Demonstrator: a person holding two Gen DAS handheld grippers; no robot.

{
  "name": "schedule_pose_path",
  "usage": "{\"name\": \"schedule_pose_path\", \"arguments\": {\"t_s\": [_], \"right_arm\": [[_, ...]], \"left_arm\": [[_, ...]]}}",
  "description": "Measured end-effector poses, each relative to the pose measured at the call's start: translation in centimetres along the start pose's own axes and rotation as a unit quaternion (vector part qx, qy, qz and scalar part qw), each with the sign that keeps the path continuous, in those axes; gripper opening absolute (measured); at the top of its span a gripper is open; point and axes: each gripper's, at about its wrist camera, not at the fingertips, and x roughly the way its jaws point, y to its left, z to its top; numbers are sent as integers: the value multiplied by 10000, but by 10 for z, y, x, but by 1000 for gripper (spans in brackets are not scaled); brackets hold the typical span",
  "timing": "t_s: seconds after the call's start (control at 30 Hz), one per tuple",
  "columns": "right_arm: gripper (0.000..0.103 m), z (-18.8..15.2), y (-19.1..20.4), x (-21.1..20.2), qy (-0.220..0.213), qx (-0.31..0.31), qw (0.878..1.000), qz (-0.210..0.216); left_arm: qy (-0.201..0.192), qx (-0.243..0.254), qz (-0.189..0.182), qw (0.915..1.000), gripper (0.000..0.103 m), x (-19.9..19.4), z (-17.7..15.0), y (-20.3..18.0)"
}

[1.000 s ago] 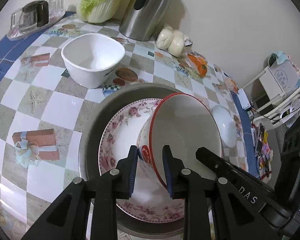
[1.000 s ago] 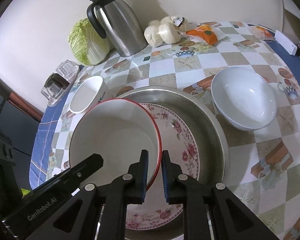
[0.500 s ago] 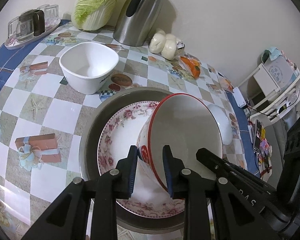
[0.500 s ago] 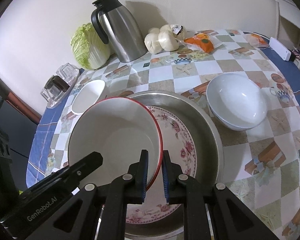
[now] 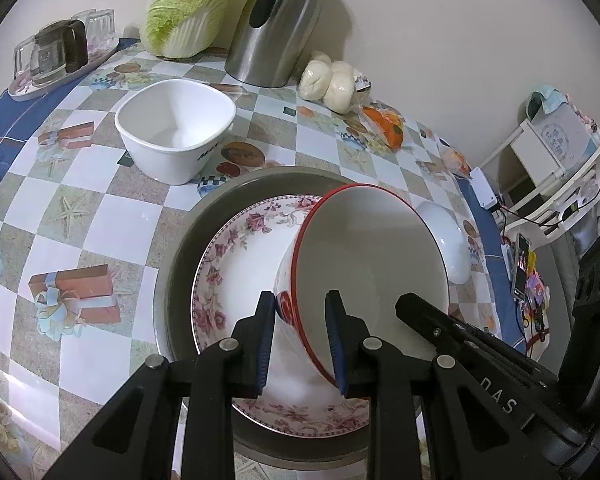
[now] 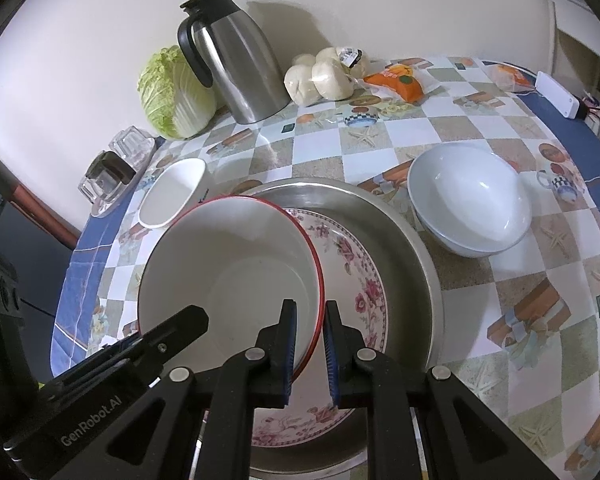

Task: Organize plates and bowls
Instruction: 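Lower the red-rimmed bowl onto the floral plate with both grippers, then open both grippers to release the red-rimmed bowl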

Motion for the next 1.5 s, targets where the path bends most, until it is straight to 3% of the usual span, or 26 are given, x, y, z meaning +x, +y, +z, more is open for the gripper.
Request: {"name": "schedule_pose_path", "arguments": {"t_s": [0.4, 0.77, 1.5], "right_arm": [[19, -1, 4, 8, 62, -142, 9999, -70], [21, 6, -2, 9, -135, -93, 9999, -41], [23, 6, -6, 7, -134, -10, 9998, 112]], "left_arm": [[162, -18, 175, 9997, 27, 12, -2, 2], [176, 2, 53, 9998, 30, 21, 3, -3], [117, -84, 37, 9999, 33, 14, 4, -1]]}}
